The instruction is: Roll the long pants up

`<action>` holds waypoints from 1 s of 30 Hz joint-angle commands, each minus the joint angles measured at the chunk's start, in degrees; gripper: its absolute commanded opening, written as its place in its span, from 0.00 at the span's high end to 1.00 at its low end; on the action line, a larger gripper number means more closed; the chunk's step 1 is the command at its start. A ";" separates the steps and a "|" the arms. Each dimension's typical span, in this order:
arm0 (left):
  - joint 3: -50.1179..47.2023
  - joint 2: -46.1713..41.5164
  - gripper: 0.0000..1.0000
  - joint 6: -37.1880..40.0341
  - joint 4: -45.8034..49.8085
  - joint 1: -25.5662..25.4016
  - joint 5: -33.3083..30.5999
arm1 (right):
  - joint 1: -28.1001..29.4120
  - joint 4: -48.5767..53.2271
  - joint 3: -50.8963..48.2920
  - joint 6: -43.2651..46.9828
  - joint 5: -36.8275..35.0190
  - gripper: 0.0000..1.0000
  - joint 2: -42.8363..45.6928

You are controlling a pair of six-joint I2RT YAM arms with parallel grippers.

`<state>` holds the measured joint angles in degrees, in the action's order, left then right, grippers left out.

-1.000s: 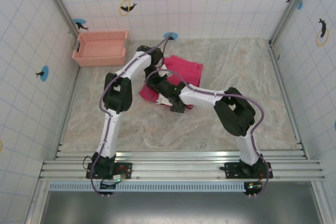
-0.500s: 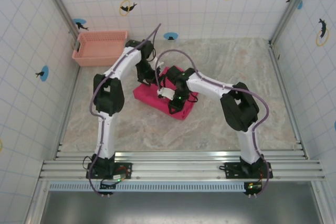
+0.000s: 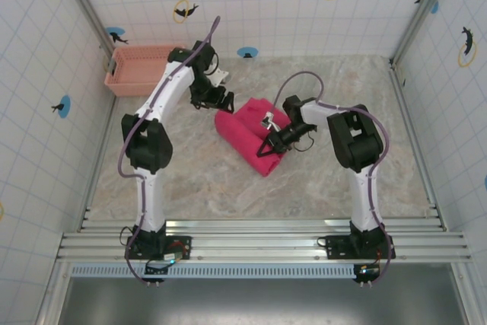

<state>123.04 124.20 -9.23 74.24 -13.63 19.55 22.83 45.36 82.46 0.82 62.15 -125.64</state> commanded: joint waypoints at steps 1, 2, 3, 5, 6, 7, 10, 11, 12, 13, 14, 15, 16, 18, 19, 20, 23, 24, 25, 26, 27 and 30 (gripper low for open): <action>-1.71 0.57 0.03 -1.45 -0.83 -2.65 0.59 | -0.92 -0.15 -2.30 -3.51 -3.10 0.86 -3.12; -1.61 1.18 0.03 -1.72 -1.17 -3.41 0.91 | -1.17 -0.45 -2.59 -3.90 -3.57 0.86 -3.63; -1.26 1.91 0.03 -1.88 -1.20 -4.03 1.08 | -1.36 -0.70 -2.70 -4.45 -4.29 0.86 -3.92; -0.34 3.89 0.04 -2.26 -1.37 -5.14 2.48 | -1.62 -1.40 -3.01 -5.05 -4.16 0.85 -4.49; 0.27 4.76 0.06 -2.48 -1.39 -5.63 3.02 | -1.67 -1.58 -3.00 -5.52 -4.58 0.85 -4.81; 0.83 5.77 0.08 -2.61 -1.38 -5.99 4.08 | -1.81 -1.64 -3.04 -5.74 -4.61 0.85 -5.15; 2.42 8.92 0.23 -3.60 -1.47 -6.32 7.53 | -2.31 -1.84 -3.31 -6.31 -5.53 0.85 -5.58; 2.95 9.78 0.29 -4.23 -1.50 -6.50 7.99 | -2.57 -2.01 -3.38 -6.26 -4.99 0.85 -5.57; 3.11 10.17 0.32 -4.57 -1.91 -6.41 8.41 | -2.75 -2.04 -3.28 -6.38 -4.88 0.85 -5.58; 3.44 11.83 0.33 -4.80 -2.16 -6.41 8.57 | -2.96 -2.03 -3.08 -6.78 -5.56 0.85 -6.26; 3.60 12.98 0.33 -5.15 -2.59 -6.42 8.40 | -3.21 -2.12 -2.93 -6.88 -5.21 0.85 -7.04; 3.58 13.56 0.33 -5.66 -3.01 -6.42 8.61 | -3.32 -2.05 -2.72 -6.97 -4.92 0.85 -7.22; 3.88 14.53 0.32 -5.94 -3.09 -6.45 8.71 | -3.48 -2.03 -2.46 -7.36 -5.31 0.85 -7.34; 4.21 16.62 0.32 -6.44 -3.13 -6.44 8.60 | -3.61 -1.73 -1.98 -7.95 -6.59 0.76 -7.51; 4.62 18.01 0.32 -6.58 -2.83 -6.50 8.66 | -3.79 0.46 -1.01 -7.84 -9.97 0.66 -7.51; 4.80 19.27 0.32 -6.59 -2.70 -6.41 8.59 | -4.17 2.20 -0.01 -6.78 -11.20 0.59 -7.17; 4.57 22.56 0.32 -6.53 -1.46 -6.41 8.45 | -5.46 3.22 1.69 -6.75 -16.19 0.47 -1.44; 4.42 23.27 0.32 -6.28 -0.81 -6.41 8.31 | -5.64 4.25 2.84 -5.95 -18.88 0.43 0.69; 3.95 23.66 0.32 -6.14 -0.67 -6.41 8.36 | -5.82 6.65 4.81 -4.83 -23.61 0.40 2.93; 3.25 23.64 0.32 -6.09 -0.87 -6.41 8.42 | -5.53 9.44 7.11 -2.65 -28.36 0.39 4.94; 2.75 23.61 0.32 -6.14 -1.17 -6.42 8.39 | -4.93 11.89 8.86 -0.92 -33.35 0.36 6.40; 2.70 23.91 0.31 -6.17 -1.47 -6.40 8.01 | -2.27 16.96 12.26 3.42 -43.50 0.29 10.08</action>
<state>129.54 140.75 -15.05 70.74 -19.51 30.46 18.76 55.35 91.70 -0.82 35.53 -120.90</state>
